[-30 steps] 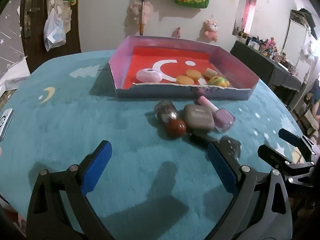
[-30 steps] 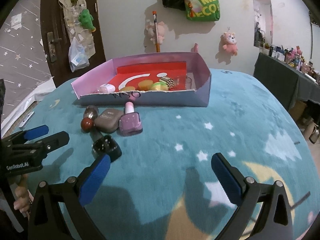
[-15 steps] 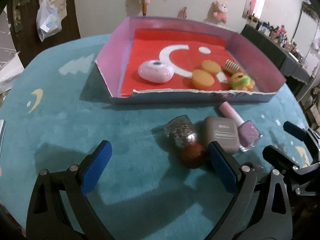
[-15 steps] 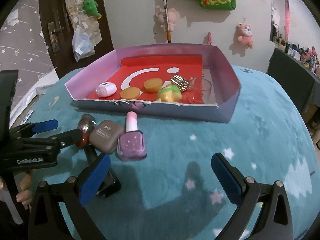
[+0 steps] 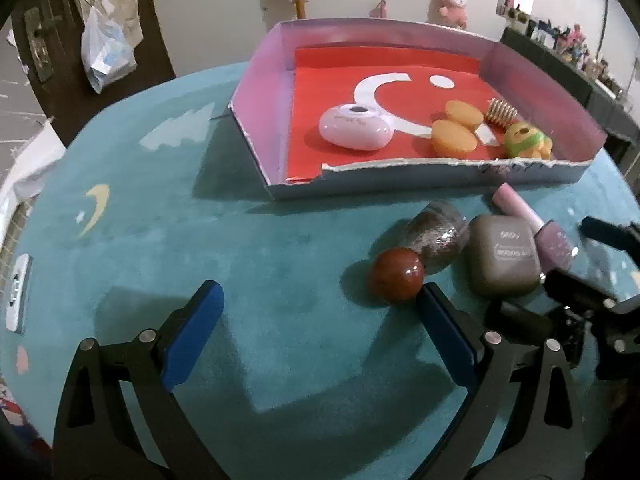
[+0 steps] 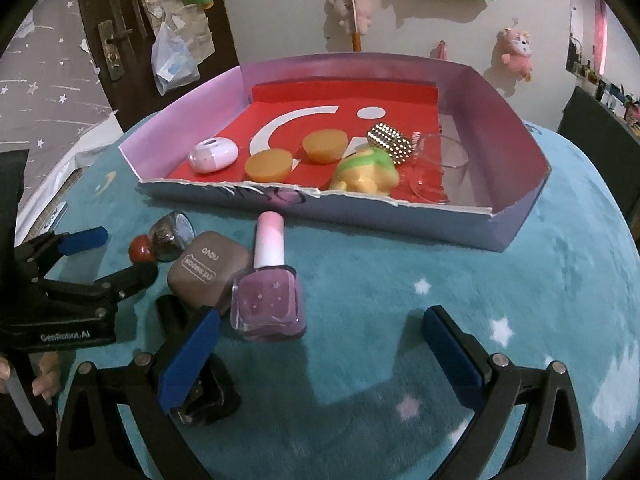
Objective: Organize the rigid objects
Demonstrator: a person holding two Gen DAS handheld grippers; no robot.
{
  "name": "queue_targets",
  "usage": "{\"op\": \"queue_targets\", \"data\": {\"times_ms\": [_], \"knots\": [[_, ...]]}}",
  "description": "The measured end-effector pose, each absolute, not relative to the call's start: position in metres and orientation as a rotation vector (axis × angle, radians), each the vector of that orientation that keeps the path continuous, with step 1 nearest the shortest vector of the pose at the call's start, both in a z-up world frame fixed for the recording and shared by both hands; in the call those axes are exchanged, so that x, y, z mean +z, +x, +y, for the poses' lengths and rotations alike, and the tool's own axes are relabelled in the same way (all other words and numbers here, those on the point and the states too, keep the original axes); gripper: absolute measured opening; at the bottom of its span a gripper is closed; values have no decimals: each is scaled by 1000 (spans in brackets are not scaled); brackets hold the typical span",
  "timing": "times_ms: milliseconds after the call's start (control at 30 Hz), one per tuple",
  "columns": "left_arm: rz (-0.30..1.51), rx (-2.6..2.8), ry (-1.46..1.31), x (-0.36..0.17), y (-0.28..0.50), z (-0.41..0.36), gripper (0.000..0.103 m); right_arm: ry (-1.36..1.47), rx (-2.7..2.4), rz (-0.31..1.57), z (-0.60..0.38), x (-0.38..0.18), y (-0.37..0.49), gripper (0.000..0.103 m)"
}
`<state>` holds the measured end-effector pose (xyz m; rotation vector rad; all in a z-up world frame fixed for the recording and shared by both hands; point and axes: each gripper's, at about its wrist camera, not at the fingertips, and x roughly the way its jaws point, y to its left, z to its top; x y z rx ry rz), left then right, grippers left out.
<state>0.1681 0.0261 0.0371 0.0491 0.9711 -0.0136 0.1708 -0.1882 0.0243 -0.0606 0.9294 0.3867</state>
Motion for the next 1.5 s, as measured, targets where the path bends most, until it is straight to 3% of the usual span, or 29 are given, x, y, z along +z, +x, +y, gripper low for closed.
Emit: {"op": "queue_targets", "data": {"times_ms": [300, 433, 800, 867, 900, 1500], "knots": [[932, -131, 108, 48, 179, 11, 95, -88, 420, 926, -185, 25, 173, 98], [948, -201, 138, 49, 186, 2, 73, -115, 434, 913, -185, 26, 174, 84], [968, -318, 84, 43, 196, -4, 34, -133, 507, 896, -175, 28, 173, 58], [965, -321, 68, 42, 196, -3, 33, -116, 534, 899, -176, 28, 174, 52], [962, -317, 68, 42, 195, -4, 31, -106, 555, 900, -175, 29, 174, 41], [927, -317, -23, 58, 174, 5, 30, -39, 576, 865, -184, 41, 162, 40]]}}
